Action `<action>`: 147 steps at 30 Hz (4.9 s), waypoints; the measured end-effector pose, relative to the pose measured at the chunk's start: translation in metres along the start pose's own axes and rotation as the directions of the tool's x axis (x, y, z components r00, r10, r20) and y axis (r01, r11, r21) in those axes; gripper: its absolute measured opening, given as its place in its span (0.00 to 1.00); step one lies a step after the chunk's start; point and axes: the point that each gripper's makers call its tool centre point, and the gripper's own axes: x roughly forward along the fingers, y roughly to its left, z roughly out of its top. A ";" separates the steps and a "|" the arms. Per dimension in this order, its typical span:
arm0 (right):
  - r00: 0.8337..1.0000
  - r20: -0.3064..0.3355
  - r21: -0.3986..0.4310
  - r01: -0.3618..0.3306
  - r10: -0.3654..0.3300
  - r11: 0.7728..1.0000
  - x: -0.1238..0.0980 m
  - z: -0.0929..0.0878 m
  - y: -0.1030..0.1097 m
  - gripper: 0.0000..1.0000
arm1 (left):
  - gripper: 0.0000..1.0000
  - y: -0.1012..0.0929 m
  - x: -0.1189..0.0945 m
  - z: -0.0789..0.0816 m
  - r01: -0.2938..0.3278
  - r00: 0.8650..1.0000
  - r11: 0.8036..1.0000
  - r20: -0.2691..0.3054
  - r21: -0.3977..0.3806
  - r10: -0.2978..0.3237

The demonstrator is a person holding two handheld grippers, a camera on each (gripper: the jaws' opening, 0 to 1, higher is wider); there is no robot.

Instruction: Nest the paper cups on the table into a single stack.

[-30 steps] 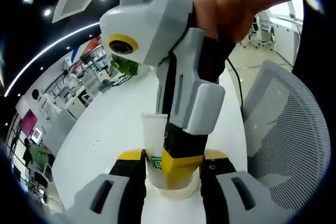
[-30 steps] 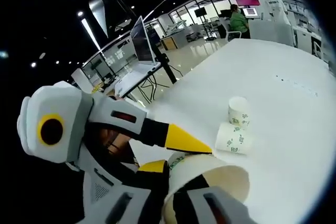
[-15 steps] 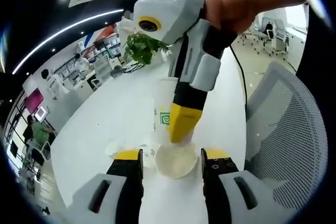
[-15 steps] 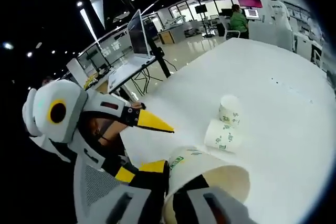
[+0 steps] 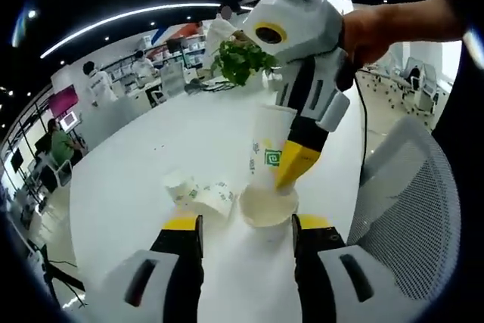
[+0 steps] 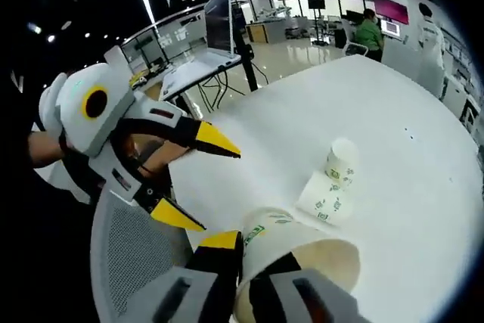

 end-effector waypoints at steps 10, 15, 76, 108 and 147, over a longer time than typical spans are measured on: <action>0.995 -0.101 -0.120 0.006 -0.018 0.993 0.011 -0.002 0.000 0.00 | 0.48 -0.004 -0.011 -0.014 0.004 0.999 1.000 -0.042 -0.017 -0.005; 0.989 -0.150 -0.176 -0.009 -0.017 0.984 0.015 -0.009 0.006 0.00 | 0.48 -0.001 -0.014 -0.019 -0.001 0.999 1.000 -0.051 -0.025 0.000; 0.937 -0.346 -0.352 -0.081 -0.050 0.932 0.029 -0.027 -0.007 0.12 | 0.46 -0.001 -0.016 -0.045 0.035 0.991 0.999 -0.132 0.010 -0.033; 0.991 -0.107 -0.234 0.048 -0.075 0.971 -0.014 -0.005 -0.014 0.28 | 0.43 0.001 -0.007 -0.047 0.042 0.991 0.999 -0.129 -0.028 -0.045; 0.948 0.191 0.181 0.221 -0.254 0.958 -0.079 -0.077 -0.017 0.70 | 0.42 0.028 0.003 -0.038 0.046 0.995 0.981 -0.077 -0.190 -0.062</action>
